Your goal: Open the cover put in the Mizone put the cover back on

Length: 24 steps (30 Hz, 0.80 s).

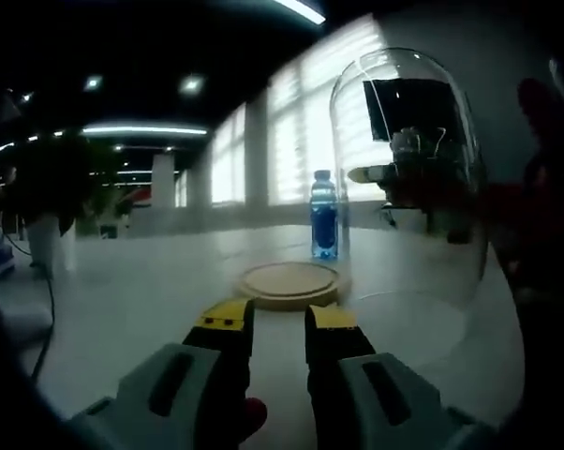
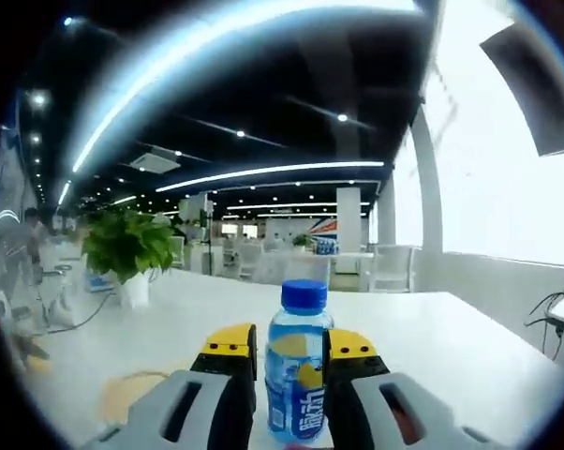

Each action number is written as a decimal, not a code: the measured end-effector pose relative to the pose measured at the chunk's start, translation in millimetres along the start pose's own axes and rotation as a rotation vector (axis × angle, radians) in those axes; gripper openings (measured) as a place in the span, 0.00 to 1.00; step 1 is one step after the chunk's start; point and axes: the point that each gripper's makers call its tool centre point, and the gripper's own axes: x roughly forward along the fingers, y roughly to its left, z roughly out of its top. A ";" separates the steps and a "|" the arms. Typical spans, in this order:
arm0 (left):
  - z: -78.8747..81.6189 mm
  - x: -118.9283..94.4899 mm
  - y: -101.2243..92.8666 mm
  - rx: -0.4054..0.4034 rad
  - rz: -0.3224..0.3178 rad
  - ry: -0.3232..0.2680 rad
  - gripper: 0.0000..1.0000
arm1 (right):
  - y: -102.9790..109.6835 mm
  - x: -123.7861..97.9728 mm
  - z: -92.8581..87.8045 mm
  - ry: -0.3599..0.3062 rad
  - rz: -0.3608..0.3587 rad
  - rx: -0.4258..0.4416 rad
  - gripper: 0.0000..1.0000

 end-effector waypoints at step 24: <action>0.6 1.0 -4.4 0.023 0.002 -0.001 0.16 | -10.8 61.2 1.8 0.030 -0.063 0.060 0.22</action>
